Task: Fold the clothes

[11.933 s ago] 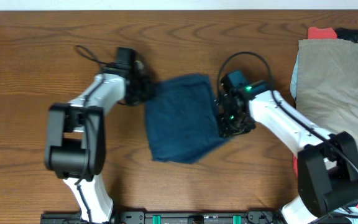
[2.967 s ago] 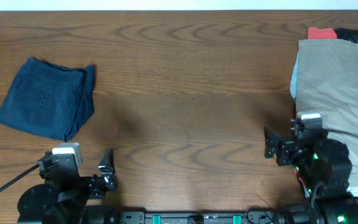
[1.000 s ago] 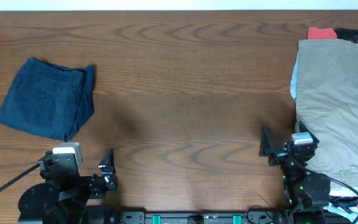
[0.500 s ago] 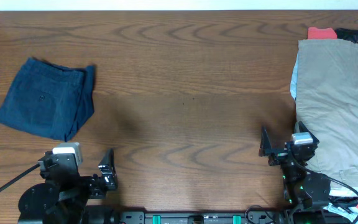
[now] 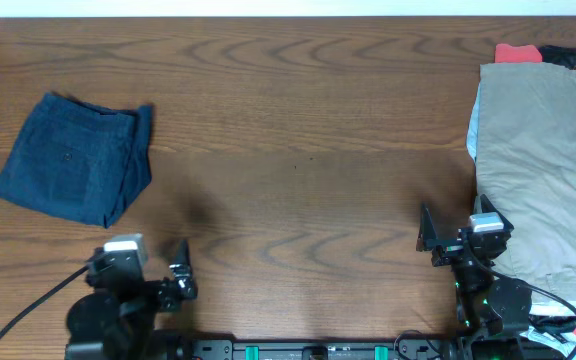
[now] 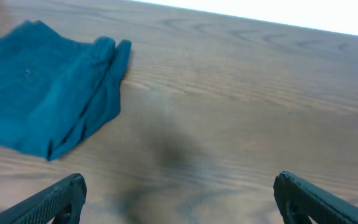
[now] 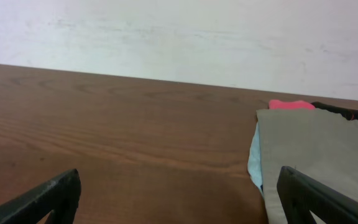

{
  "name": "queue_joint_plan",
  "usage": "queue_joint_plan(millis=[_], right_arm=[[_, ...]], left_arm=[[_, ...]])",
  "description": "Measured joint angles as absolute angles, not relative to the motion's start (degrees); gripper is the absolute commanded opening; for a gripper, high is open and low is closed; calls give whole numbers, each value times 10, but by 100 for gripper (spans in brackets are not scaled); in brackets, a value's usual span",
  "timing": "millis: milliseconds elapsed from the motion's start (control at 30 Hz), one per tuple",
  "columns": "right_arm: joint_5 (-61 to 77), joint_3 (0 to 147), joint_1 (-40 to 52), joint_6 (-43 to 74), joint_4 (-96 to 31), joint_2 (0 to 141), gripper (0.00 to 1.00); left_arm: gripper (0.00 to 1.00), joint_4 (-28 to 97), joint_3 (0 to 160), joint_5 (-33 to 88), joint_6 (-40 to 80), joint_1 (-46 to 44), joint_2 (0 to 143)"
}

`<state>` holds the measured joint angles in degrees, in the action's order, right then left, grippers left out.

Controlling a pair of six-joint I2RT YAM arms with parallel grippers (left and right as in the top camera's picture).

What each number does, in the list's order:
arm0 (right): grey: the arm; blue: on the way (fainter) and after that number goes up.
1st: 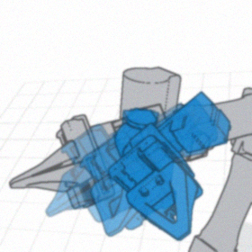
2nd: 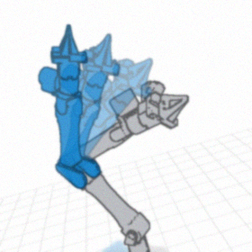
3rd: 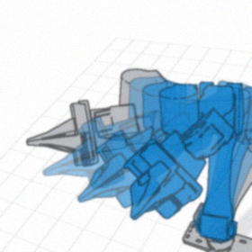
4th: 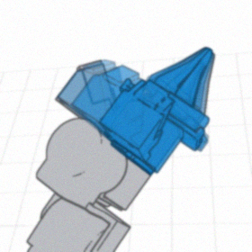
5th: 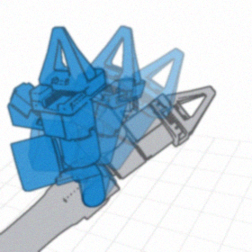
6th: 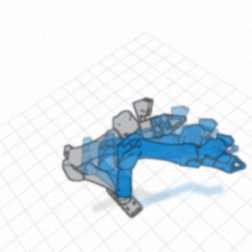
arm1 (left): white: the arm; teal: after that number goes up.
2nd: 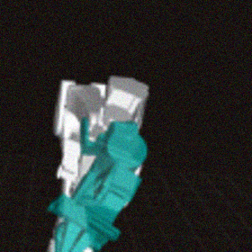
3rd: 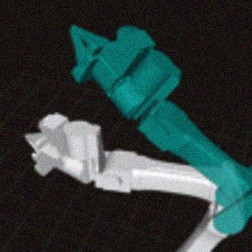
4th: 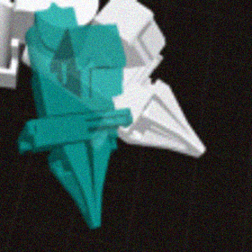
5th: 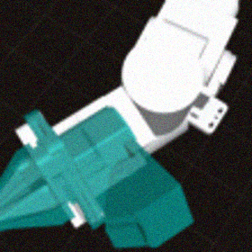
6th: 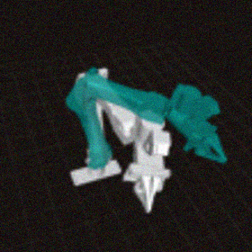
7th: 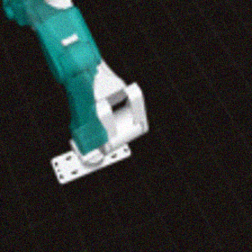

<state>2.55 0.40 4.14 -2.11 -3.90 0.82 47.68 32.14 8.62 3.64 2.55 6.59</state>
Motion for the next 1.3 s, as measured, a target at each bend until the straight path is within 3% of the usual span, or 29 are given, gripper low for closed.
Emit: queue_joint_plan(millis=[267, 600, 1300], right_arm=[[25, 4, 41, -21, -39, 8, 99], [25, 4, 41, -21, -39, 7, 99], [25, 4, 41, -21, -39, 7, 99]], left_arm=[[98, 315, 149, 86, 46, 26, 8], [98, 18, 17, 86, 47, 25, 6], [98, 15, 13, 79, 27, 22, 6]])
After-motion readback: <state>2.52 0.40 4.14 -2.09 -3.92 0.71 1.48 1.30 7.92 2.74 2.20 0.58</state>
